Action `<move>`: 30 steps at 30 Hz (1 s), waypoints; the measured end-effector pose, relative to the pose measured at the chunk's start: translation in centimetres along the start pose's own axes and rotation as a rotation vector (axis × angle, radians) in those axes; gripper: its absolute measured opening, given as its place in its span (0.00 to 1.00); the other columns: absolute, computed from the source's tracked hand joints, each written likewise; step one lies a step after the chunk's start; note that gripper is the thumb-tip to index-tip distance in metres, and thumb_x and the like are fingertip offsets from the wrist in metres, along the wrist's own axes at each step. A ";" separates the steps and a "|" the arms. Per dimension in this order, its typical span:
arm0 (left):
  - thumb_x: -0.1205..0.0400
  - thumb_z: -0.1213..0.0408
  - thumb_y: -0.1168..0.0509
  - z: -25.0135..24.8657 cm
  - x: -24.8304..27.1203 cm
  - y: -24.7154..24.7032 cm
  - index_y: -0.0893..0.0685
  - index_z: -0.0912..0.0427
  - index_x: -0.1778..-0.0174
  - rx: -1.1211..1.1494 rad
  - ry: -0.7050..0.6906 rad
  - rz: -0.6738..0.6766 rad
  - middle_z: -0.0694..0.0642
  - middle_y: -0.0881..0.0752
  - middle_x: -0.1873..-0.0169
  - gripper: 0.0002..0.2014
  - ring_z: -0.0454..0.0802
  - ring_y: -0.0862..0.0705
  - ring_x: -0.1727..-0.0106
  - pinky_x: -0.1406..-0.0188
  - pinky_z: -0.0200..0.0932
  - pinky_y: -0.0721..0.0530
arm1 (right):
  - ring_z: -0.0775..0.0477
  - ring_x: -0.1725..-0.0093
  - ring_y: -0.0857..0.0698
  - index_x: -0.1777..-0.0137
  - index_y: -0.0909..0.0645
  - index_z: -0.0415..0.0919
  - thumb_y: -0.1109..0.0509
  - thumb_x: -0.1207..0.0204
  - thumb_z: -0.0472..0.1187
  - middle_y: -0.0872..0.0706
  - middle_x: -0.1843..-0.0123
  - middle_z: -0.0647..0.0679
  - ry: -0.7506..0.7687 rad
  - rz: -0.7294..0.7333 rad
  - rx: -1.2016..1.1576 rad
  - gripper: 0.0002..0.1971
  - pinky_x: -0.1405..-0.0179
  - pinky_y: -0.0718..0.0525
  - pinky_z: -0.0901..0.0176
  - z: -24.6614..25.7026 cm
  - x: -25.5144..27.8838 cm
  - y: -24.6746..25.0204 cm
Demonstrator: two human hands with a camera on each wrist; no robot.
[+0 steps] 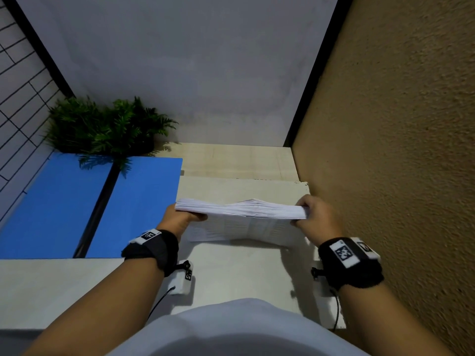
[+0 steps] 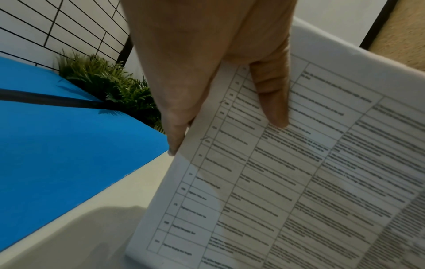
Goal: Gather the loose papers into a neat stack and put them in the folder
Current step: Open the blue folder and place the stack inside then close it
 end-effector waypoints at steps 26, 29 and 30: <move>0.20 0.48 0.35 11.0 -2.6 28.2 0.18 0.65 0.36 -1.224 0.368 -0.331 0.67 0.23 0.37 0.25 0.67 0.23 0.37 0.38 0.58 0.21 | 0.41 0.52 0.11 0.43 0.15 0.37 0.24 0.27 0.31 0.09 0.51 0.42 -0.240 0.159 -0.954 0.13 0.50 0.13 0.53 10.4 -0.1 -9.2; 0.22 0.49 0.33 10.9 -1.1 25.6 0.16 0.57 0.44 -1.302 0.266 -0.194 0.60 0.27 0.34 0.17 0.63 0.28 0.33 0.36 0.57 0.23 | 0.37 0.46 0.11 0.40 0.15 0.35 0.24 0.28 0.30 0.09 0.47 0.39 -0.279 0.177 -0.988 0.16 0.43 0.13 0.46 10.5 0.2 -11.0; 0.24 0.50 0.30 10.7 -0.1 24.2 0.16 0.53 0.50 -1.276 0.214 -0.169 0.56 0.27 0.34 0.12 0.61 0.29 0.33 0.36 0.55 0.24 | 0.36 0.45 0.11 0.41 0.15 0.35 0.23 0.29 0.30 0.09 0.46 0.38 -0.291 0.183 -0.990 0.16 0.40 0.14 0.43 10.5 0.3 -11.6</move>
Point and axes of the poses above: each hand's wrist, its own x-axis away from the middle knuckle, its own y-axis out of the back of the hand, z = x × y, the point moved 8 cm from there along -x, towards the middle knuckle
